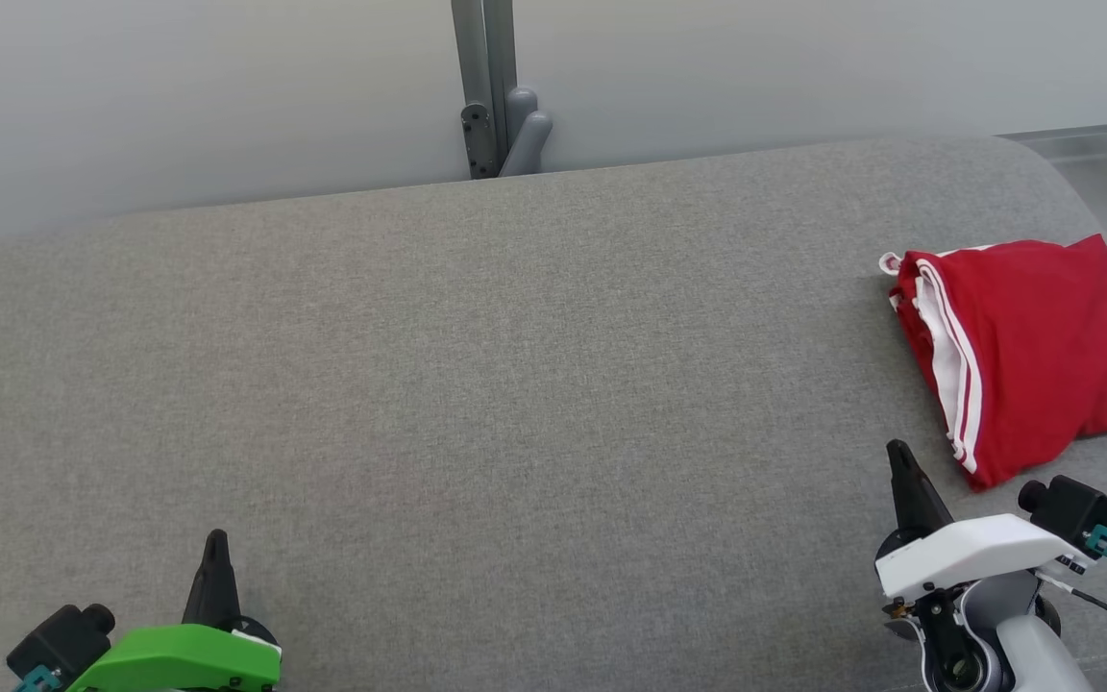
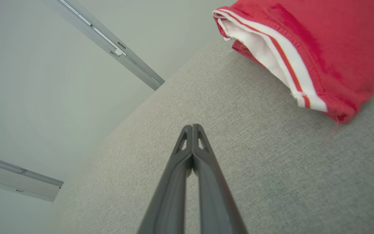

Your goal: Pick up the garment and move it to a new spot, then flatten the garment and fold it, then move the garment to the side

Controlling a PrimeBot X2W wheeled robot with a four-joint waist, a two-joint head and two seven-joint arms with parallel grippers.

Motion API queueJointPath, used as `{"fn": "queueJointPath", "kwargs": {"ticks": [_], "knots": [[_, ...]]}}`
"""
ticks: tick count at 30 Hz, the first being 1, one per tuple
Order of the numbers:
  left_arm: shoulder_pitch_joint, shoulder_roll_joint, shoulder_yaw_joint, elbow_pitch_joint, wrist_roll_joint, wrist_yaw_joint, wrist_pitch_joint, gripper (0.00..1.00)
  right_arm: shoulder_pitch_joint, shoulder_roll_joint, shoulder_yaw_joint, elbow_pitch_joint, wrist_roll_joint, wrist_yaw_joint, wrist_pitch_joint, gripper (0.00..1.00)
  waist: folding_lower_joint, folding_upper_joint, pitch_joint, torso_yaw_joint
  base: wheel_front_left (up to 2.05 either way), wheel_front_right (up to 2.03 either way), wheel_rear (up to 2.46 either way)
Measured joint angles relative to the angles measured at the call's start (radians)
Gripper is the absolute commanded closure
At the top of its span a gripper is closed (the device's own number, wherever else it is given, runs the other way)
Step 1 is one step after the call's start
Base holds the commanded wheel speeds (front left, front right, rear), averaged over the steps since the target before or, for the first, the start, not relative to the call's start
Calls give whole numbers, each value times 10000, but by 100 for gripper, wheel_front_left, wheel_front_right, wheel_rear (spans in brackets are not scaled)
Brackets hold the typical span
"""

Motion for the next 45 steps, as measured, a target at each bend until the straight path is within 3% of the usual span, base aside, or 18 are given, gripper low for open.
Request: {"fn": "queueJointPath", "kwargs": {"ticks": [45], "knots": [[-352,35,366,-725,-4608,-247,1277,100,264,-15,-522,-1016,5072,-10,1231,100,0,0,-75,318,0,0,0]]}}
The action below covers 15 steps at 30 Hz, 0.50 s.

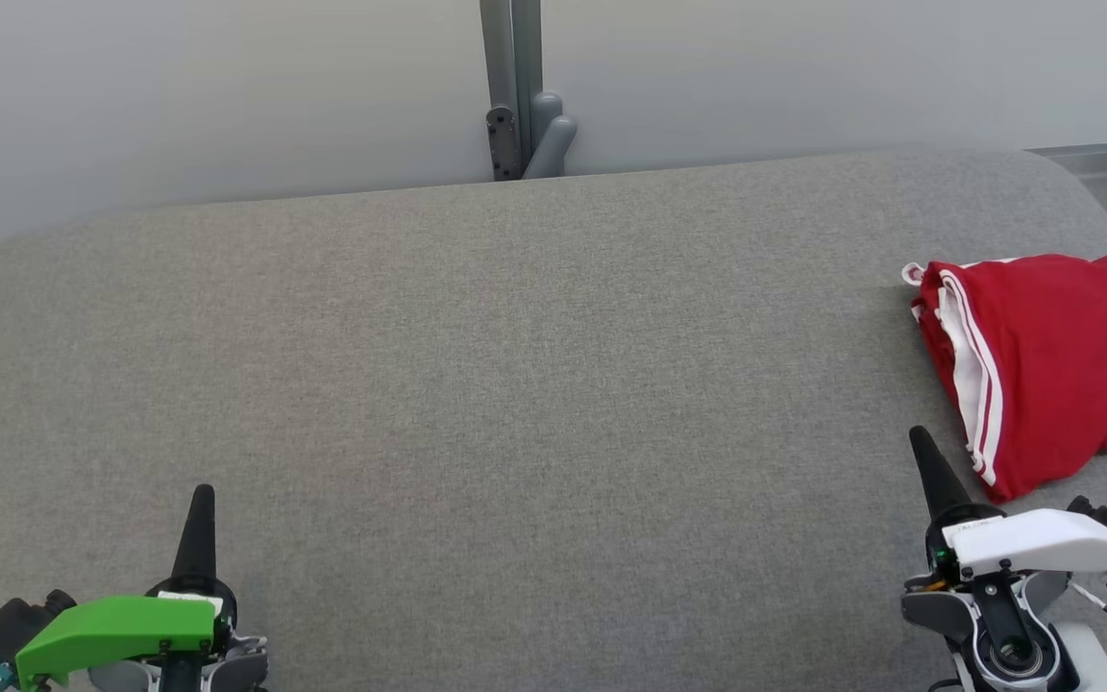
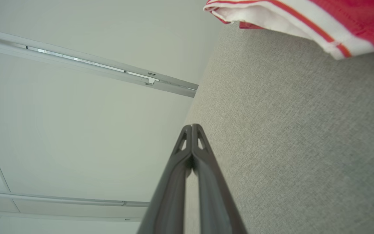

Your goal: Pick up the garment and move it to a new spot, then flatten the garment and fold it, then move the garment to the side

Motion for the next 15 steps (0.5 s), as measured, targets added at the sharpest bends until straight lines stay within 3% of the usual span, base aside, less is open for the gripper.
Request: {"fn": "queueJointPath", "kwargs": {"ticks": [15], "knots": [[-98,13,105,-230,-1335,-56,353,100,54,-8,-150,-278,1413,0,339,100,0,0,-27,116,0,0,0]]}}
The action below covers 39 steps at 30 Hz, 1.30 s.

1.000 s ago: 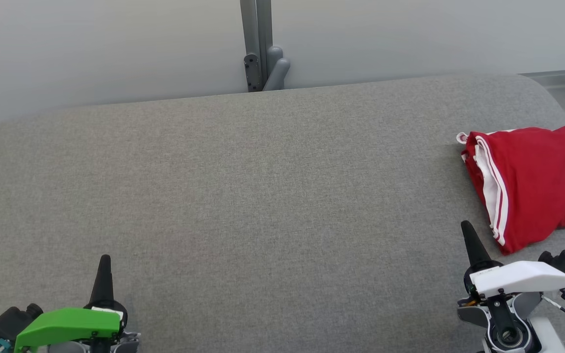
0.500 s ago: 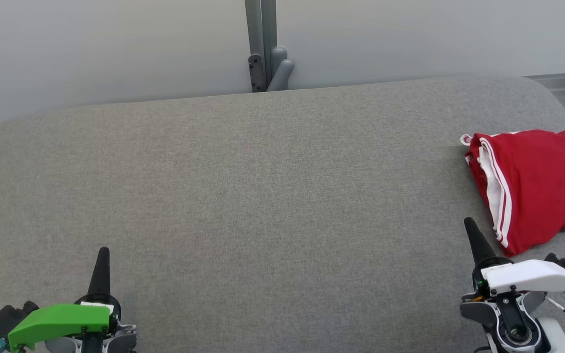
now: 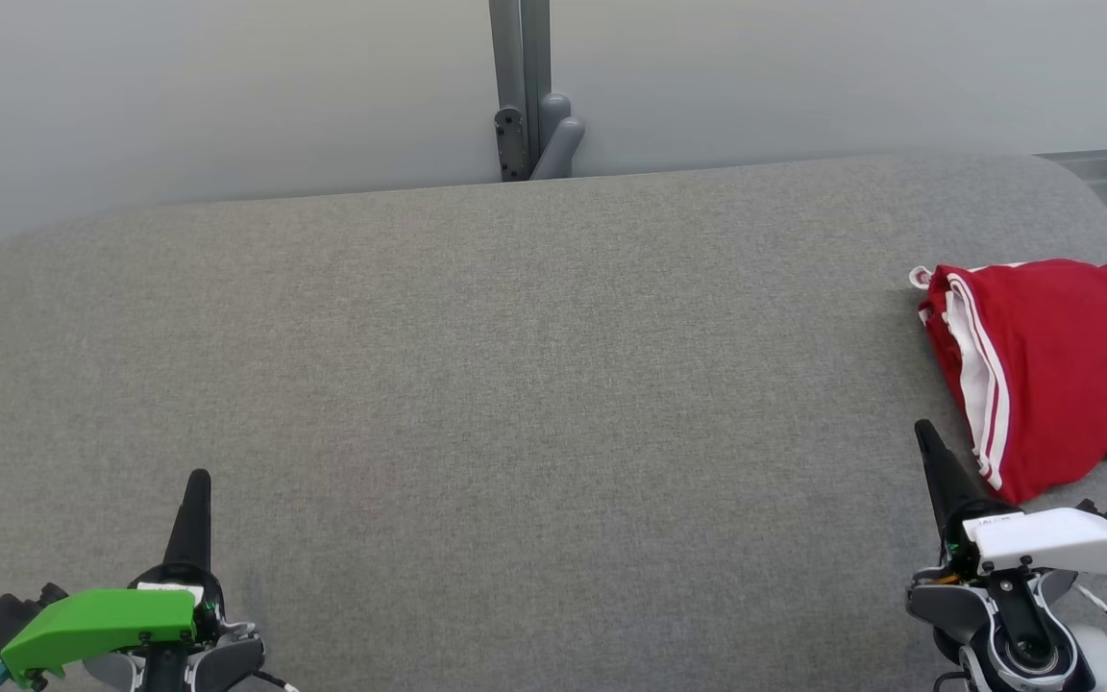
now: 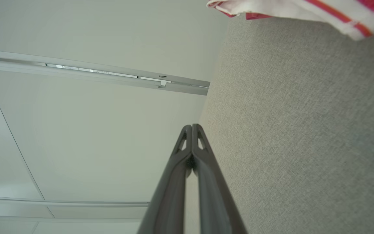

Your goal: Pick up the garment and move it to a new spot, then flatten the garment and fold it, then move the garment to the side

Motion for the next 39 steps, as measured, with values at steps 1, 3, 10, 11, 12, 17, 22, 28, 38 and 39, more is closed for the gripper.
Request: {"fn": "queueJointPath", "kwargs": {"ticks": [1,3,10,11,12,17,22,28,38,39], "knots": [[-14,2,6,-15,-84,-10,12,100,2,-2,-6,-19,77,0,12,100,0,0,-1,7,0,0,0],[-35,4,19,-31,-207,-29,58,100,8,-2,-23,-56,232,0,52,100,0,0,-4,21,0,0,0],[-42,8,67,-100,-729,-40,186,100,74,-8,-77,-161,782,0,194,100,0,0,-17,72,0,0,0],[-45,10,75,-115,-784,-42,224,100,80,-8,-82,-176,855,0,215,100,0,0,-18,79,0,0,0],[-47,10,79,-127,-848,-42,232,100,86,-8,-90,-196,928,0,221,100,0,0,-20,86,0,0,0],[-58,15,111,-190,-1177,-50,334,100,103,-12,-127,-270,1308,0,316,100,0,0,-29,123,0,0,0],[-79,19,140,-247,-1498,-56,433,100,120,-13,-167,-336,1670,0,407,100,0,0,-37,158,0,0,0],[-145,23,167,-309,-1908,-84,525,100,149,-15,-215,-420,2067,0,500,100,0,0,-47,202,0,0,0],[-146,23,173,-316,-1927,-84,525,100,149,-15,-219,-430,2088,0,520,100,0,0,-48,204,0,0,0],[-146,23,173,-316,-1927,-84,525,100,149,-15,-219,-430,2088,0,520,100,0,0,-48,204,0,0,0]]}}
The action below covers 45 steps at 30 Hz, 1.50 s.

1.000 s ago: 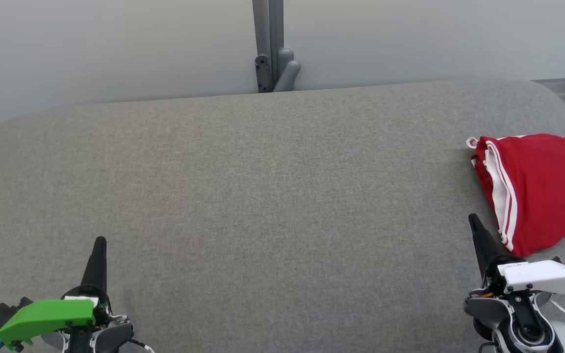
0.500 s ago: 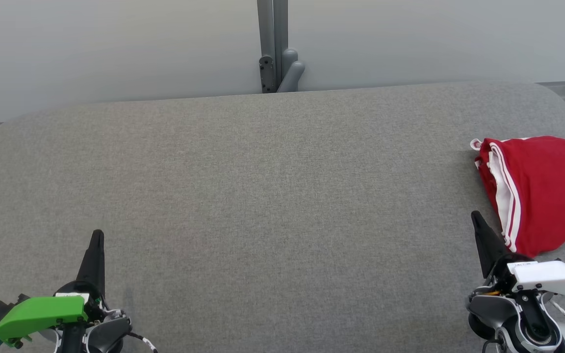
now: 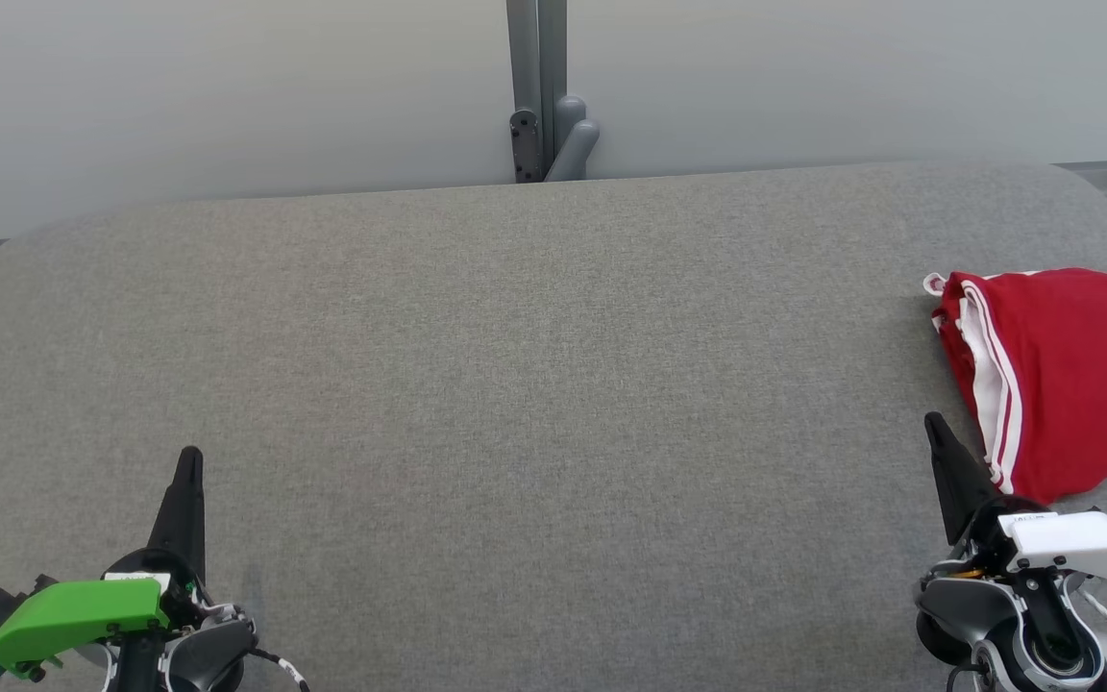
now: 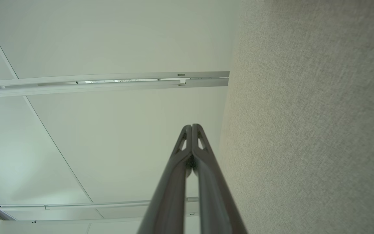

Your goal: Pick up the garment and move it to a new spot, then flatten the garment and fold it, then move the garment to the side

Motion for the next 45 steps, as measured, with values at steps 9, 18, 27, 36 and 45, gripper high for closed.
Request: {"fn": "queueJointPath", "kwargs": {"ticks": [9,18,27,36,45], "knots": [[0,0,0,-2,0,0,0,100,1,0,0,0,0,0,0,100,0,0,0,0,0,0,0],[0,0,0,-2,0,0,0,100,1,-2,0,0,0,0,0,100,0,0,0,0,0,0,0],[0,0,0,-4,-2,0,0,100,1,-2,0,0,2,0,0,100,0,0,0,0,0,0,0],[0,0,0,-4,-2,0,0,100,1,-2,0,0,0,0,0,100,0,0,0,0,0,0,0],[0,0,0,-4,-10,0,0,100,1,-2,0,0,2,0,0,100,0,0,0,0,0,0,0]]}}
